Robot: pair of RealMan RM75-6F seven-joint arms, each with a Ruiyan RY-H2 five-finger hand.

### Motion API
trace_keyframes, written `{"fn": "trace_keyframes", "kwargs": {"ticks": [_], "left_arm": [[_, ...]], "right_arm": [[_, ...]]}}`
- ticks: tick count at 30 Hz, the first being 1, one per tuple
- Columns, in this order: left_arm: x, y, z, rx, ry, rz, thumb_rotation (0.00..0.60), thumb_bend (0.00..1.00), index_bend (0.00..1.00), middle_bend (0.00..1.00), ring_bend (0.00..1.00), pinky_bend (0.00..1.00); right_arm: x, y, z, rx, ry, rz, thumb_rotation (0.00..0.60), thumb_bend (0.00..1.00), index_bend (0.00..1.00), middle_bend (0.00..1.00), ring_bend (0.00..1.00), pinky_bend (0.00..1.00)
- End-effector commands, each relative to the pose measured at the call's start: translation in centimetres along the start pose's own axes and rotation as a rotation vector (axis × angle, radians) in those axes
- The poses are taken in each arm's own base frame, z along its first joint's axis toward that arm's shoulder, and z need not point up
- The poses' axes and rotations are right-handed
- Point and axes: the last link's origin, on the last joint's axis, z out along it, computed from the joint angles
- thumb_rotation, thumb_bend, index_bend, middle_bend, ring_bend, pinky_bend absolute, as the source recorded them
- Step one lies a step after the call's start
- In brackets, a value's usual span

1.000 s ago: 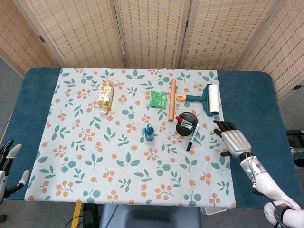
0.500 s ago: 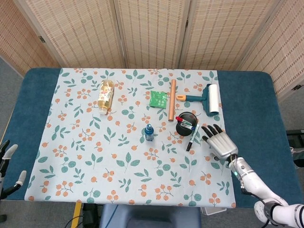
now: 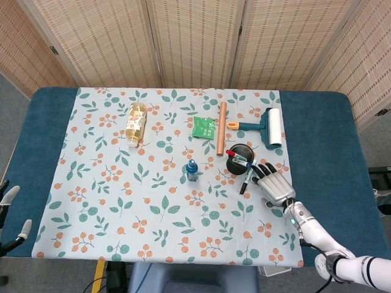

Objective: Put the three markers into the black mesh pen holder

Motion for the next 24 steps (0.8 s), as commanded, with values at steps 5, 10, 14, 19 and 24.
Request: {"fn": "trace_keyframes", "kwargs": {"ticks": [5,10,14,19,24], "left_arm": [[0.2,-0.1,-0.1,0.001,0.004,-0.003,0.6,0.42,0.0,0.02,0.01,0.27],[0.3,-0.2,-0.1,0.002,0.008,-0.006,0.6,0.42,0.0,0.02,0.01,0.27],[0.3,-0.2,-0.1,0.001,0.006,-0.006,0.6,0.42,0.0,0.02,0.01,0.27],[0.3,-0.2,-0.1,0.003,0.005,-0.006,0.6,0.42,0.0,0.02,0.01,0.27],[0.2,-0.2,-0.1,0.001,0.002,-0.006,0.6,0.42,0.0,0.02,0.01,0.27]], "right_arm": [[-0.2,-0.9,1.5,0.019,-0.012,0.015,0.6,0.32,0.28,0.0,0.0,0.0],[0.0,-1.3,2.1,0.022,-0.011,0.024,0.6,0.32,0.28,0.0,0.0,0.0],[0.0,-1.5,2.7,0.022,-0.007,0.036,0.6,0.32,0.28,0.0,0.0,0.0],[0.0,-1.7,3.3,0.025,-0.012,0.034,0.6,0.32,0.28,0.0,0.0,0.0],[0.1,-1.9,3.7,0.026,-0.004,0.006,0.6,0.32,0.3,0.0,0.0,0.0]]}}
